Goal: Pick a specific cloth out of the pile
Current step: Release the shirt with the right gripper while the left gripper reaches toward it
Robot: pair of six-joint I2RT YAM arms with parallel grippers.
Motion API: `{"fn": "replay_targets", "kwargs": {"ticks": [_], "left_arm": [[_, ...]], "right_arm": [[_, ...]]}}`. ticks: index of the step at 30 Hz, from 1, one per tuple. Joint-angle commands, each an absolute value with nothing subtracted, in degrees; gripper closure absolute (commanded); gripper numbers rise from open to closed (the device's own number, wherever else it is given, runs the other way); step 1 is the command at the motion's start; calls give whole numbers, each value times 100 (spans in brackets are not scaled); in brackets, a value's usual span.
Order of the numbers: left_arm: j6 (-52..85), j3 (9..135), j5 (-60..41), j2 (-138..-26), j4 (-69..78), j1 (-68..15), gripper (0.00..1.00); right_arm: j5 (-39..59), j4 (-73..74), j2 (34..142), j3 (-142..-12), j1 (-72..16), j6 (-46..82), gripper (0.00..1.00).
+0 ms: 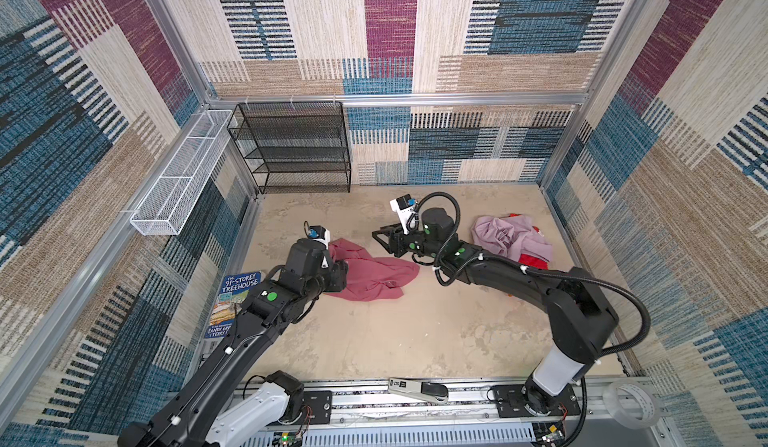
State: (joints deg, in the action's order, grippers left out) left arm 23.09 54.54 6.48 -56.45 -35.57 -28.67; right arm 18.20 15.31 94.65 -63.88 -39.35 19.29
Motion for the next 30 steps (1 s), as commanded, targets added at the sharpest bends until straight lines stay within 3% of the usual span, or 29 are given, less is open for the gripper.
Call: {"fn": "replay_targets", "kwargs": {"ticks": [1,10,15,18,30], "left_arm": [[2530,5507,908,-6034,-2956,-3211,40],[2319,6424,1370,-7982,-2563,-4356,42],[2307,6947,1202,-8944,-2320,-4499,42],[2305,7306,947,-9394,-2312,-4504,50],[2328,7800,930,-10296,-2296,-4509,52]], "right_arm": [[1504,1777,8852,-5890,-3753,1963,58],[1441,1171,7029,-4382,-2794,1971,55],[1491,865,6378,-3842,-2385,1939,55],[1520,669,5951,-3551,-2094,1956,54],[2094,381,5695,-3332,-1306,1982,54]]}}
